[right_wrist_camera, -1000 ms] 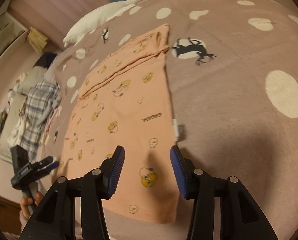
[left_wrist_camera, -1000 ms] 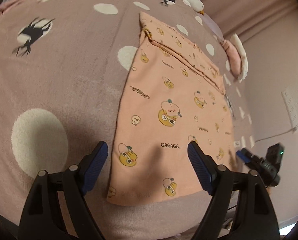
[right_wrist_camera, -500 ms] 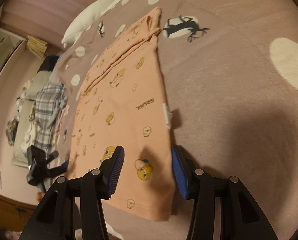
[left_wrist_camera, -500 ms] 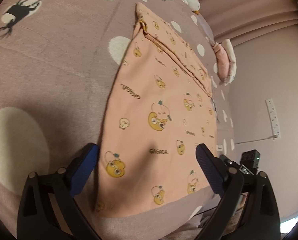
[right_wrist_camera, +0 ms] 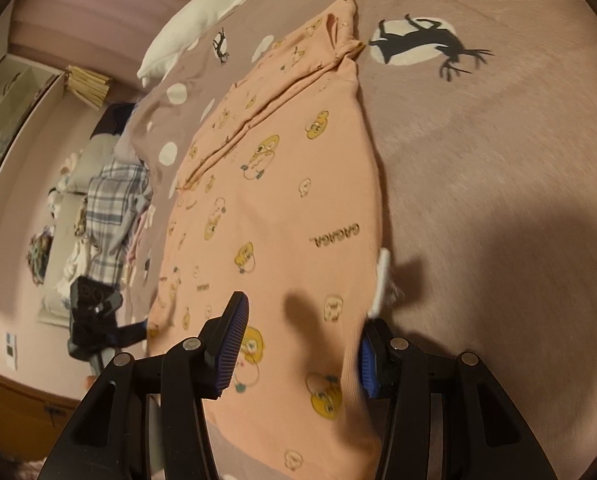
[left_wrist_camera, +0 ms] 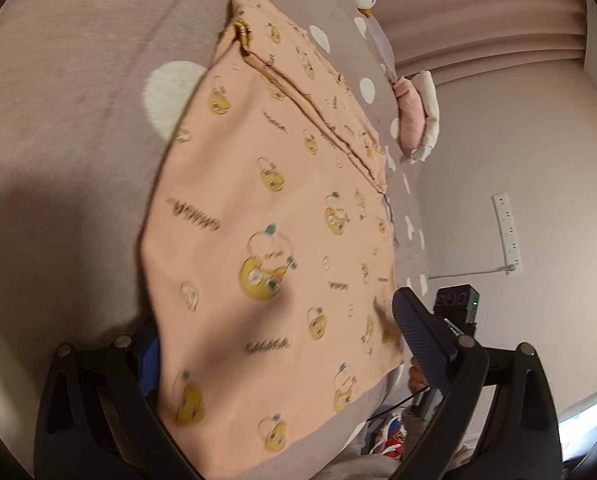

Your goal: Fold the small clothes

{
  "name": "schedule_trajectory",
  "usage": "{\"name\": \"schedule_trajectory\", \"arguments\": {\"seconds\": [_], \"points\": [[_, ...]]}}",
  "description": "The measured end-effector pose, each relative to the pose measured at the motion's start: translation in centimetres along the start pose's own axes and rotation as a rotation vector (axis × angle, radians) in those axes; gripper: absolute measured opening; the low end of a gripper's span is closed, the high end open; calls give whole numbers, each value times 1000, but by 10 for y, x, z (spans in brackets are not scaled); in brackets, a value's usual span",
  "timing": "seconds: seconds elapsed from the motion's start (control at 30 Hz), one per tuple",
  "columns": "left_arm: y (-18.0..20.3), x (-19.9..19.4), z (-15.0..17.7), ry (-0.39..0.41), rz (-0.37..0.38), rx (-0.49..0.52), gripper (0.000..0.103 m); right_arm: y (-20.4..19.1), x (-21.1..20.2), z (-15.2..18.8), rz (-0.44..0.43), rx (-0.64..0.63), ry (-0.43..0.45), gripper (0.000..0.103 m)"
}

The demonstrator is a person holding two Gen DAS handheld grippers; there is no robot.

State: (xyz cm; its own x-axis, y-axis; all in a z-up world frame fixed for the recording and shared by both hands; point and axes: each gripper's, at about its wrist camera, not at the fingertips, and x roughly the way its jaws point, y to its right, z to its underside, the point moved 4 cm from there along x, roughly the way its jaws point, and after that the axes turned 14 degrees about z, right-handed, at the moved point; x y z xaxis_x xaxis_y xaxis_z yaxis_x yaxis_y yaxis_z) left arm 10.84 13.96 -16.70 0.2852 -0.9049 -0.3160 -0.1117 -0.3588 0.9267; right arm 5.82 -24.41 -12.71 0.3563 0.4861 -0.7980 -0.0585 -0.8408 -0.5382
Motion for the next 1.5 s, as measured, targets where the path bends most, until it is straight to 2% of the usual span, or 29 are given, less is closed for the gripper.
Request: {"name": "schedule_trajectory", "arguments": {"seconds": [0.2,0.27,0.43,0.53,0.63,0.7,0.8,0.9,0.97,1.03,1.17,1.23,1.33,1.4,1.5], "points": [[4,17,-10,-41,29,14,97,-4,8,-10,-24,3,-10,49],[6,19,-7,-56,24,32,93,-5,9,-11,-34,7,-16,49],[5,22,8,-107,26,36,73,-3,6,-3,-80,6,-59,49],[0,20,15,-107,8,44,60,-1,3,6,-106,-1,-80,49],[-10,14,14,-78,22,-13,45,1,1,10,-137,9,-79,49],[-18,10,13,-63,27,-56,26,1,3,9,-143,20,-80,49],[-27,5,12,-54,23,-108,10,-4,6,6,-128,-2,-62,46],[-24,2,11,-39,55,-123,8,-8,9,4,-116,-21,-44,28],[-17,0,14,-29,113,-125,6,-10,13,4,-123,-27,-39,10],[-7,-3,16,-15,164,-105,5,-14,11,5,-128,-37,-23,6],[9,-20,19,41,253,-57,3,-20,-15,4,-234,-52,64,5],[16,-29,20,65,313,-29,1,-20,-26,4,-256,-56,93,5],[29,-38,24,86,359,22,1,-19,-37,3,-279,-54,118,5],[39,-40,27,90,364,57,0,-20,-41,3,-290,-55,133,5],[46,-43,31,95,400,70,0,-26,-44,4,-299,-62,139,5]]}}
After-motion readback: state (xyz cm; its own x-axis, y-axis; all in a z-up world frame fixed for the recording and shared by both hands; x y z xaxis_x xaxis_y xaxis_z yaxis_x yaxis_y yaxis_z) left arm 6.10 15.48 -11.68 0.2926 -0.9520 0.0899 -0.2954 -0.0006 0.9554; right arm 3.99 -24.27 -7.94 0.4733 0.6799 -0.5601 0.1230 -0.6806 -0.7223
